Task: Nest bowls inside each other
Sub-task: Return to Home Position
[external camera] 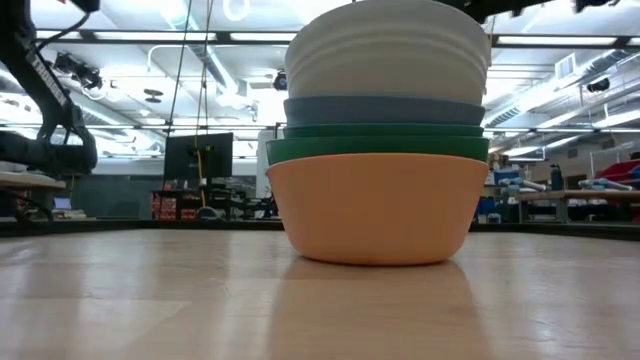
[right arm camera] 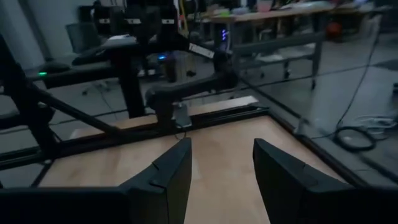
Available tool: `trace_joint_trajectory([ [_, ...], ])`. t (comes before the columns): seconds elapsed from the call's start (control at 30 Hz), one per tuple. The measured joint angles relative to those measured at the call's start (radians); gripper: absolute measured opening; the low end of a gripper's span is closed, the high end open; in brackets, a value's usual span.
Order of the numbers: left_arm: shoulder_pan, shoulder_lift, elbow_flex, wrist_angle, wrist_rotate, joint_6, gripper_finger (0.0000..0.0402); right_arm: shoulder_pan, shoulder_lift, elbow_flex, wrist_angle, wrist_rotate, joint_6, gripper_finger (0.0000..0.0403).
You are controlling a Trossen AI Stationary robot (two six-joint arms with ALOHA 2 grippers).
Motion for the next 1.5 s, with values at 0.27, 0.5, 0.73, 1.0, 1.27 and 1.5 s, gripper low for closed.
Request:
trace_joint_trajectory([
  [0.27, -0.001, 0.241, -0.021, 0.032, -0.212, -0.063, 0.0218, -0.099, 0.102, 0.096, 0.008, -0.109, -0.028, 0.0160],
  [0.5, -0.082, 0.569, 0.258, 0.068, -0.356, 0.104, 0.0218, -0.105, 0.045, 0.110, -0.069, -0.108, -0.023, 0.0160],
  [0.73, -0.189, 0.830, 0.539, 0.070, -0.355, 0.155, 0.0218, -0.103, 0.035, 0.110, -0.103, -0.097, -0.024, 0.0160],
  [1.0, -0.165, 1.128, 0.720, 0.089, -0.350, 0.100, 0.0218, -0.103, 0.033, 0.110, -0.101, -0.094, -0.031, 0.0160],
  [1.27, 0.132, 1.323, 0.815, 0.180, -0.276, 0.096, 0.0218, -0.103, 0.031, 0.110, -0.098, -0.094, -0.040, 0.0160],
  [1.5, 0.529, 1.327, 0.816, 0.108, 0.301, -0.059, 0.0218, -0.079, 0.023, 0.110, -0.099, -0.095, -0.052, 0.0160],
])
